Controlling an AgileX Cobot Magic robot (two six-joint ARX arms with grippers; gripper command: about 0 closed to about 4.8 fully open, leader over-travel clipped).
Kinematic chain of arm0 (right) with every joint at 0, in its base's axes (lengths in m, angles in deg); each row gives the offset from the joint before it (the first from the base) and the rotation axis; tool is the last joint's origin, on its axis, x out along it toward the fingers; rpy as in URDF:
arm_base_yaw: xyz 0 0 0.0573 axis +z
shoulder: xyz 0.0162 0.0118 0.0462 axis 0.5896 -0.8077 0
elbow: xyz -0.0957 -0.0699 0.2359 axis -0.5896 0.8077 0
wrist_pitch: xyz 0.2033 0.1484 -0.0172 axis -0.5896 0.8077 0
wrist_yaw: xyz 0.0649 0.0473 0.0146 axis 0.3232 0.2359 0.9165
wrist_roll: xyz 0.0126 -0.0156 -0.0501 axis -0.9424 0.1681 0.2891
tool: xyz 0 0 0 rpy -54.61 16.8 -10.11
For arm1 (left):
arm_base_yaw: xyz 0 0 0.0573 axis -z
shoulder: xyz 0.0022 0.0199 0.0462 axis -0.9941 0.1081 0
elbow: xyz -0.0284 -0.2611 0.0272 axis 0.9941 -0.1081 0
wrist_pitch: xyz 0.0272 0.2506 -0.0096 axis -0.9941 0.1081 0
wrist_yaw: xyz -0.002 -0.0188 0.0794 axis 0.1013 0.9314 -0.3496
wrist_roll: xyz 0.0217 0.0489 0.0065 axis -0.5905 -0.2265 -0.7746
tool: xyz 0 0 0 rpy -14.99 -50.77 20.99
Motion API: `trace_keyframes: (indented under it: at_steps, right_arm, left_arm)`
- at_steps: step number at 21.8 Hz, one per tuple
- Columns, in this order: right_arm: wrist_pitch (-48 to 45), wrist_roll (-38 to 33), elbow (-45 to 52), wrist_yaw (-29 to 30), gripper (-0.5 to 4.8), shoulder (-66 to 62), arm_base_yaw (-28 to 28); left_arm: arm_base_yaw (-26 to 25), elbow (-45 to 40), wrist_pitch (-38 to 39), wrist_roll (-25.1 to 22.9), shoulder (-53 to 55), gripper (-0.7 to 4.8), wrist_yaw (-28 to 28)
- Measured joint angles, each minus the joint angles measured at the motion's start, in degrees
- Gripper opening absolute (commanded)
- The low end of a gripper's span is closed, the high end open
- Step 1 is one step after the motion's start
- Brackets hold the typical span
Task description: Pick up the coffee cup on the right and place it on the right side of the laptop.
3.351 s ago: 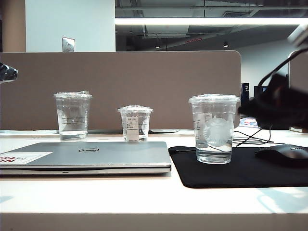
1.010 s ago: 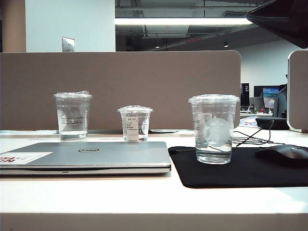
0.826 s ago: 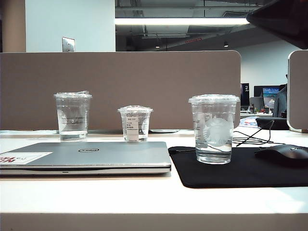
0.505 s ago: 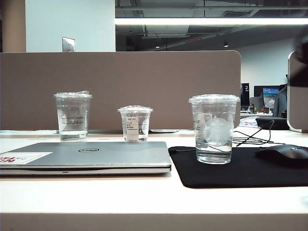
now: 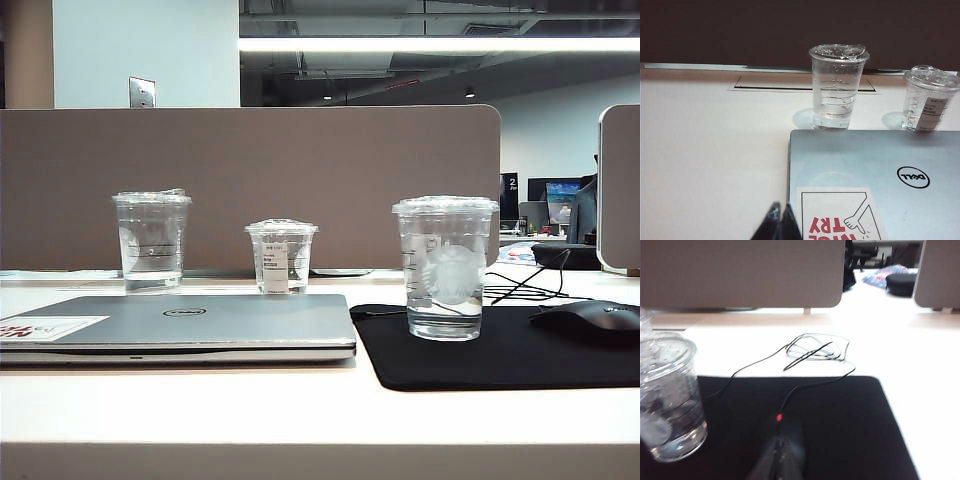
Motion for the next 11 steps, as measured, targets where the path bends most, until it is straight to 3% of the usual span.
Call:
trace_keyframes:
  at_steps: [11]
  right_arm:
    - [4.6,-0.1,0.7,1.7,-0.08,13.7,-3.6]
  left_arm:
    - [0.0,0.0,0.0,0.0,0.0,-0.05,0.0]
